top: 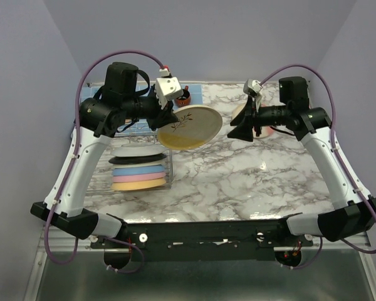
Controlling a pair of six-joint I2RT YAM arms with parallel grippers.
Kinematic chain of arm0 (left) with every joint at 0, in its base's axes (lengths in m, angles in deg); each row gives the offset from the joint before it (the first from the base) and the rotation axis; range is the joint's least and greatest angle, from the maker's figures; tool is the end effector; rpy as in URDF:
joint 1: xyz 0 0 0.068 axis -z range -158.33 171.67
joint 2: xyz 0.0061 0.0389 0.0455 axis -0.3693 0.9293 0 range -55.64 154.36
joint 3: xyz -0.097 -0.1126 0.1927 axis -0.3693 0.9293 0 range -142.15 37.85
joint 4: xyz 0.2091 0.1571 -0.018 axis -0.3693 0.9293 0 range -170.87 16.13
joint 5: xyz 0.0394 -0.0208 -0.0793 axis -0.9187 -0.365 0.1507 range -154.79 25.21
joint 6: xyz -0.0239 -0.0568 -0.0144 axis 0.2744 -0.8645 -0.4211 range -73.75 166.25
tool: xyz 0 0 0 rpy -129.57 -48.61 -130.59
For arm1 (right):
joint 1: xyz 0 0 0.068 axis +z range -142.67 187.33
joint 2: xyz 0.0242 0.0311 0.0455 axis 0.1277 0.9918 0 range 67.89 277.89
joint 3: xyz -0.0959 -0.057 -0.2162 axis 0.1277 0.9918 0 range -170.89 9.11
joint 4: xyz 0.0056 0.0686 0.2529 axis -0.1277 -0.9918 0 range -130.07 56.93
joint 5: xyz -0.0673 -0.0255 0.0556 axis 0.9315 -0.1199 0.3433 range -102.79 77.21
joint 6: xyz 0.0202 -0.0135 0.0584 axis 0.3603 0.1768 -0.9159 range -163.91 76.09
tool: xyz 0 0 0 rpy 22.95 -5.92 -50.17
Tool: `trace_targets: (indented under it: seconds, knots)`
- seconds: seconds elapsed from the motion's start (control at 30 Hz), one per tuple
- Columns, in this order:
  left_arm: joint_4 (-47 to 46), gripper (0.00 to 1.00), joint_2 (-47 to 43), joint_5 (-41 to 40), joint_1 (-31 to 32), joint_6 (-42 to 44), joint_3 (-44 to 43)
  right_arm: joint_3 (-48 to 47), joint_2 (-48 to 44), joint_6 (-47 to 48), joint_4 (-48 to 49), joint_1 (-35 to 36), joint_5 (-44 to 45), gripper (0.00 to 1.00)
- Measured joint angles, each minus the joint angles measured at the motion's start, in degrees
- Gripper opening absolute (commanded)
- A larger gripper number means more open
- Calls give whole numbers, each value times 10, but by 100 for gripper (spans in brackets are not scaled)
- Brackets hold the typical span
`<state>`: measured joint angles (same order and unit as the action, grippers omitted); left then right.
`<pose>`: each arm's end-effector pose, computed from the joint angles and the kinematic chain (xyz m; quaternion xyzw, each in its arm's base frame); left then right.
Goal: Unload the plates from the dish rack
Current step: Place the plate at the center of the board.
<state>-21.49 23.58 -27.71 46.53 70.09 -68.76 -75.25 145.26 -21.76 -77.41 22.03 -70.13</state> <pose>0.2261 -0.1370 0.4493 0.4824 0.6919 -0.2821 0.4572 0.2656 0.1119 0.3699 -0.4504 0.6789 0.4038 0.4163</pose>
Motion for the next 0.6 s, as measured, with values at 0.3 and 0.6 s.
trace_targets:
  seconds: [0.3, 0.6]
  knots:
    - [7, 0, 4, 7, 0, 15, 0, -1, -3, 52, -17, 45, 4, 71]
    - [32, 0, -2, 31, 0, 26, 13, -57, 65, 101, -33, 78, 39, 69]
